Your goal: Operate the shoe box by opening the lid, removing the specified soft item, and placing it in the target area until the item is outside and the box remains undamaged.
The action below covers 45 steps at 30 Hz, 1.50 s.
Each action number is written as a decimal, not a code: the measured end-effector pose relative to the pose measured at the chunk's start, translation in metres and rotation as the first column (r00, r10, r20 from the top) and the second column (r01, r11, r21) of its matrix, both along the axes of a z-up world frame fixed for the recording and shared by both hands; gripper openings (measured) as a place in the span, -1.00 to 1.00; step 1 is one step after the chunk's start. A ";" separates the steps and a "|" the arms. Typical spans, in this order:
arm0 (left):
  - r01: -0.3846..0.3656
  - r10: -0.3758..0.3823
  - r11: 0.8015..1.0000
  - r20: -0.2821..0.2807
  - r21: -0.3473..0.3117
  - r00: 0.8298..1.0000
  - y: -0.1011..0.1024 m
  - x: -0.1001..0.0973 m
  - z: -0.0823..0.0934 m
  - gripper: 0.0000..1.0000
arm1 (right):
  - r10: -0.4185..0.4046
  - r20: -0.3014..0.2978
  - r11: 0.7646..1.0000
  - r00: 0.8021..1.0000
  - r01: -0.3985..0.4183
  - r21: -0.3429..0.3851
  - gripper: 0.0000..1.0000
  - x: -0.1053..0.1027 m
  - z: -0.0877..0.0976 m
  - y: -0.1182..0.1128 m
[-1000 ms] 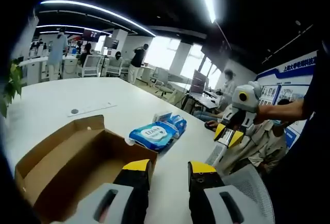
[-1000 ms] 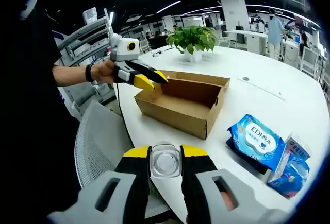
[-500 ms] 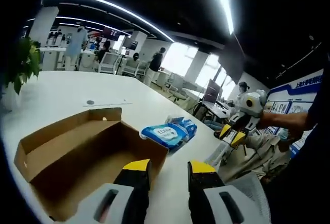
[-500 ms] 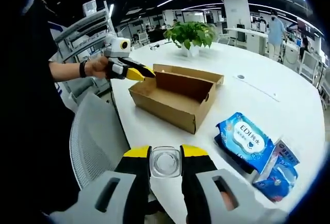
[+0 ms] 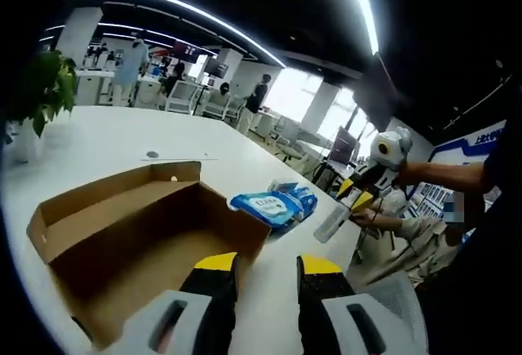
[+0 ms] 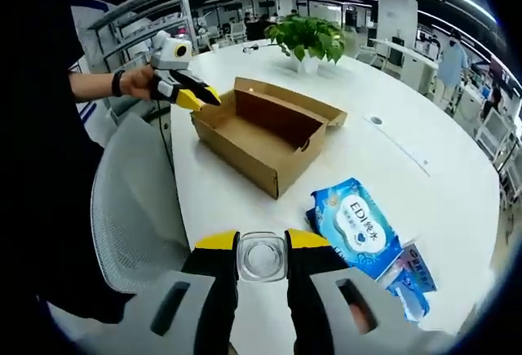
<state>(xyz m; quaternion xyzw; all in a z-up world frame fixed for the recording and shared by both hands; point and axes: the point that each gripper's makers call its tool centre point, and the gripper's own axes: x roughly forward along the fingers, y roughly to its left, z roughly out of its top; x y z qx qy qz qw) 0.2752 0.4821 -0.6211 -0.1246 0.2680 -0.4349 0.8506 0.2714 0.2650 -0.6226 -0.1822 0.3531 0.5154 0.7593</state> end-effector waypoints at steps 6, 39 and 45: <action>-0.044 0.044 0.999 -0.003 0.000 0.999 0.012 0.000 0.000 -0.45 | 0.041 0.011 0.996 0.999 -0.040 -0.081 -0.63 0.019 -0.006 -0.011; -0.131 0.132 0.991 -0.033 0.026 0.991 0.034 -0.002 -0.006 -0.45 | 0.238 0.050 0.874 0.970 -0.191 -0.447 -0.62 0.134 -0.012 -0.060; -0.148 0.149 0.988 -0.039 0.033 0.988 0.038 -0.004 -0.007 -0.45 | 0.202 0.058 0.891 0.978 -0.159 -0.426 -0.62 0.157 -0.013 -0.066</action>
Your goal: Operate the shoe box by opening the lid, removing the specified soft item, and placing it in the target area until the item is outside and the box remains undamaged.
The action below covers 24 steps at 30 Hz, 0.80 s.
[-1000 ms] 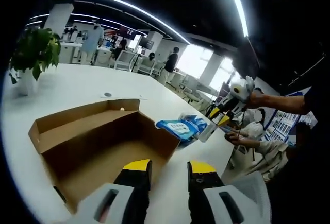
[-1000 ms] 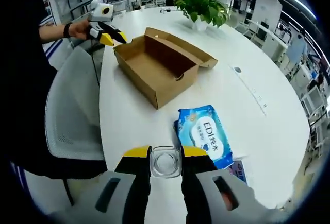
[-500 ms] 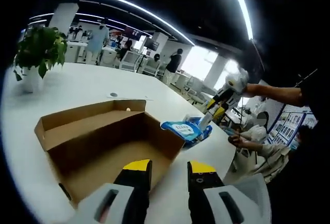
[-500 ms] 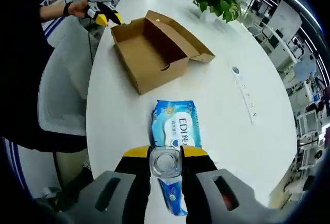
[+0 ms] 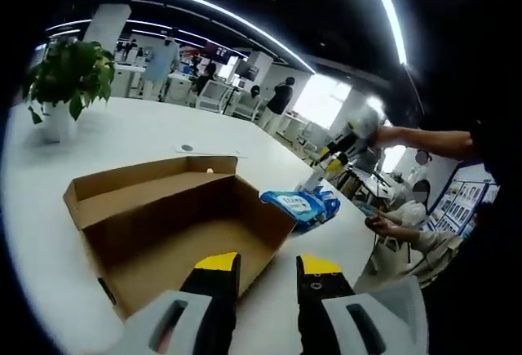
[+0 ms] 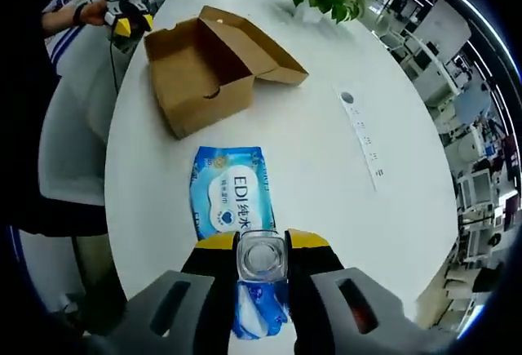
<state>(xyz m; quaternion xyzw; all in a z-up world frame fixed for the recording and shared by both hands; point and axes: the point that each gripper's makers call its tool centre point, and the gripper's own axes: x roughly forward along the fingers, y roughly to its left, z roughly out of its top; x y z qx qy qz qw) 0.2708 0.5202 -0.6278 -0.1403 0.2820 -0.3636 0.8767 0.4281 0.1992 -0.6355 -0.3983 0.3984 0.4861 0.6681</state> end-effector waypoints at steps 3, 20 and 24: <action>-0.011 0.011 1.000 -0.002 0.005 1.000 0.002 0.001 0.000 -0.45 | -0.014 0.000 1.000 1.000 0.014 0.005 -0.62 0.011 -0.004 -0.003; -0.070 0.070 0.997 -0.004 0.023 0.998 0.006 0.002 0.011 -0.45 | 0.005 -0.016 0.998 1.000 -0.006 -0.065 -0.62 0.041 -0.044 -0.016; -0.078 0.078 0.997 -0.010 0.027 0.997 0.006 0.001 0.010 -0.45 | 0.008 -0.027 0.998 1.000 -0.010 -0.066 -0.62 0.047 -0.052 -0.018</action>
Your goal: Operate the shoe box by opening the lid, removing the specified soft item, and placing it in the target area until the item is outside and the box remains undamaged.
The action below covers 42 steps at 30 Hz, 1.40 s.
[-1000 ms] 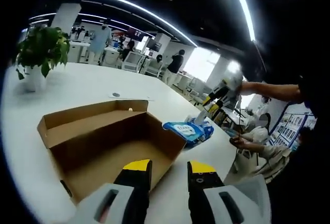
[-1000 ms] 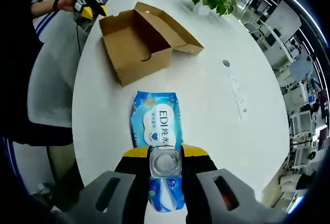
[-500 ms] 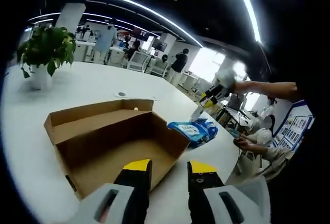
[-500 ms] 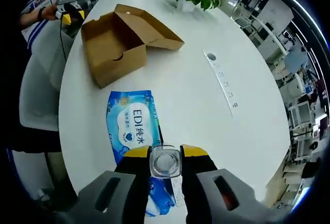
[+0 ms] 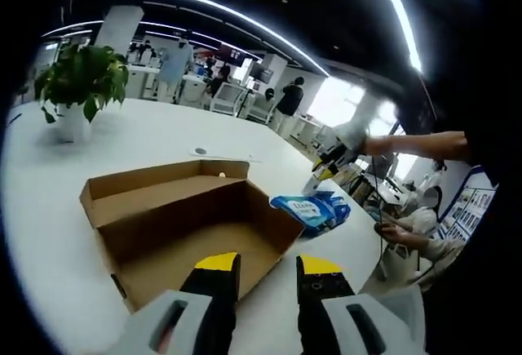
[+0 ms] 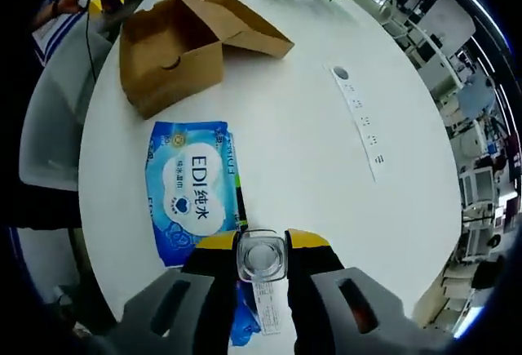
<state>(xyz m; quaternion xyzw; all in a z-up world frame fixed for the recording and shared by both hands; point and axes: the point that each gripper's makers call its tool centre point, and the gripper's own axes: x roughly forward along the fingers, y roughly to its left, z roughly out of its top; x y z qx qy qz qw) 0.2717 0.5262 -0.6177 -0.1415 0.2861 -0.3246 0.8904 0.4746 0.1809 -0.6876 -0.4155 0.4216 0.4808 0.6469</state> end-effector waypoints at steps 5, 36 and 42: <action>-0.004 0.004 1.000 -0.006 0.003 1.000 -0.003 0.000 0.000 -0.45 | -0.009 -0.011 1.000 1.000 0.009 0.003 -0.62 0.002 -0.008 -0.003; 0.014 -0.014 1.000 -0.009 0.012 1.000 -0.014 0.001 0.003 -0.45 | 0.029 -0.013 0.999 0.999 -0.029 -0.029 -0.61 0.000 -0.022 -0.013; 0.019 -0.019 1.000 -0.007 0.011 1.000 -0.016 0.002 0.004 -0.45 | 0.028 -0.014 0.999 0.999 -0.029 -0.035 -0.57 -0.001 -0.022 -0.014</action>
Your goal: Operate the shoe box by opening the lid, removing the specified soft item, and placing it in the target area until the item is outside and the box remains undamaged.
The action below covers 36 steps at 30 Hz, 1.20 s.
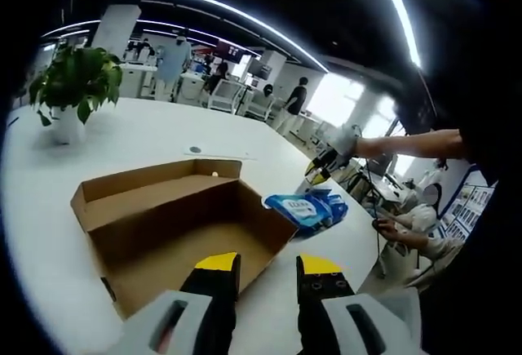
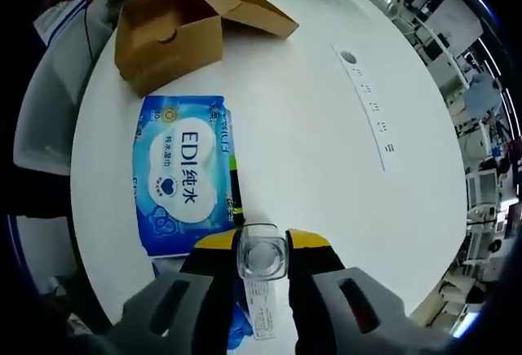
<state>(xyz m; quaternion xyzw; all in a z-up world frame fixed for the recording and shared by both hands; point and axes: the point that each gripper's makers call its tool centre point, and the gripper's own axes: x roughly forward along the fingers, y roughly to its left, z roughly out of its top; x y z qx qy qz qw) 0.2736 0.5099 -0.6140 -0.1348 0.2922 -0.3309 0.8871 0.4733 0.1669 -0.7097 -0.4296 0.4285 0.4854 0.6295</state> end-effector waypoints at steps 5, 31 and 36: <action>0.001 -0.001 1.000 0.000 -0.003 1.000 -0.001 0.000 0.000 -0.45 | 0.004 0.000 1.000 1.000 -0.004 0.000 -0.53 0.002 -0.001 0.001; -0.016 0.016 1.000 -0.002 -0.021 1.000 0.004 -0.004 -0.002 -0.45 | -0.070 0.061 0.997 0.996 0.069 0.019 -0.45 0.013 0.018 -0.006; -0.049 0.050 0.998 0.007 -0.025 0.999 0.014 -0.002 0.000 -0.46 | -0.114 0.065 0.993 0.991 0.111 0.037 -0.44 0.013 0.024 -0.013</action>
